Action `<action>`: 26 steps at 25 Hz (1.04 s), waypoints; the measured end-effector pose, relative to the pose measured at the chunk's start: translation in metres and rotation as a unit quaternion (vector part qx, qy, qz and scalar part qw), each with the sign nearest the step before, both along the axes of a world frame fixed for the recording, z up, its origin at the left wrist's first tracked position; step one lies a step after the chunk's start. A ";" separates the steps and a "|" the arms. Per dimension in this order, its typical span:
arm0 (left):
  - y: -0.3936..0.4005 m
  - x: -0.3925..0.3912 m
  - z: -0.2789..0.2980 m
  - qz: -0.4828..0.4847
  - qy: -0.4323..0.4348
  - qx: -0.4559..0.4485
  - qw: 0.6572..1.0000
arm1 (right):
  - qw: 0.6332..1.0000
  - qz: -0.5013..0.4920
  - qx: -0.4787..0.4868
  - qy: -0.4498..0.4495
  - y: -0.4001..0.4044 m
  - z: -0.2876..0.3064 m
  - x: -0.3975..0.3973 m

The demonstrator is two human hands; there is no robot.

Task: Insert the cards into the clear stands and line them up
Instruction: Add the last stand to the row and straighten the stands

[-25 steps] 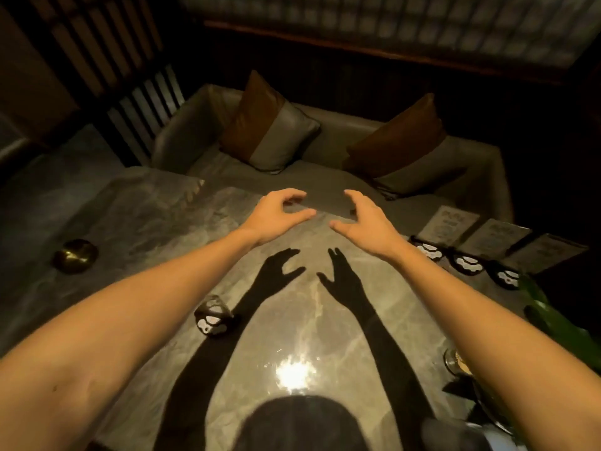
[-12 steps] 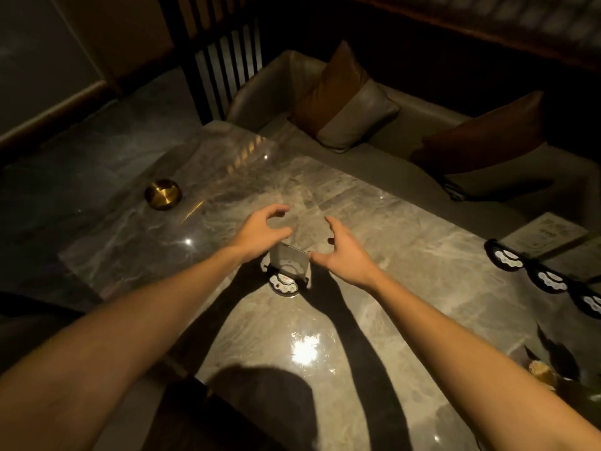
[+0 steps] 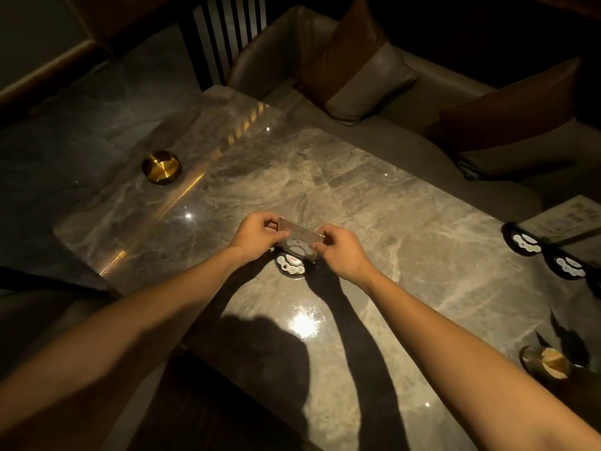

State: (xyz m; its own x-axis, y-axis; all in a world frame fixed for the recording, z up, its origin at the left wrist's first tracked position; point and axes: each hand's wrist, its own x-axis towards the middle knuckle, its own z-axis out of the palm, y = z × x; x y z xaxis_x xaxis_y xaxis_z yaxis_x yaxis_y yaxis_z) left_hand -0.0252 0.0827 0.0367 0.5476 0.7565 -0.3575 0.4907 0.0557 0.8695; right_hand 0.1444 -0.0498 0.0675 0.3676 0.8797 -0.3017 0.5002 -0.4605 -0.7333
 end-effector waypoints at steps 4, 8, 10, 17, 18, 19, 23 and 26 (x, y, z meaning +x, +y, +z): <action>-0.002 0.019 0.006 -0.019 -0.018 0.032 0.999 | 1.000 -0.027 0.011 0.009 -0.004 0.007 0.026; -0.006 0.070 0.032 -0.053 -0.045 0.022 0.997 | 0.992 -0.104 0.026 0.059 -0.014 0.031 0.079; -0.013 0.108 0.047 -0.069 -0.068 0.023 0.995 | 0.988 -0.136 0.044 0.061 -0.024 0.047 0.112; -0.049 0.259 0.094 -0.141 -0.141 0.072 0.977 | 0.975 -0.203 0.091 0.006 -0.080 0.106 0.246; -0.053 0.279 0.097 -0.153 -0.145 0.079 0.974 | 0.975 -0.204 0.094 -0.003 -0.088 0.111 0.263; -0.056 0.299 0.098 -0.166 -0.147 0.086 0.971 | 0.974 -0.203 0.096 -0.012 -0.095 0.115 0.280; -0.070 0.378 0.090 -0.191 -0.134 0.097 0.968 | 0.976 -0.192 0.087 -0.048 -0.120 0.116 0.350; -0.081 0.430 0.072 -0.192 -0.123 0.094 0.969 | 0.977 -0.184 0.060 -0.095 -0.131 0.106 0.398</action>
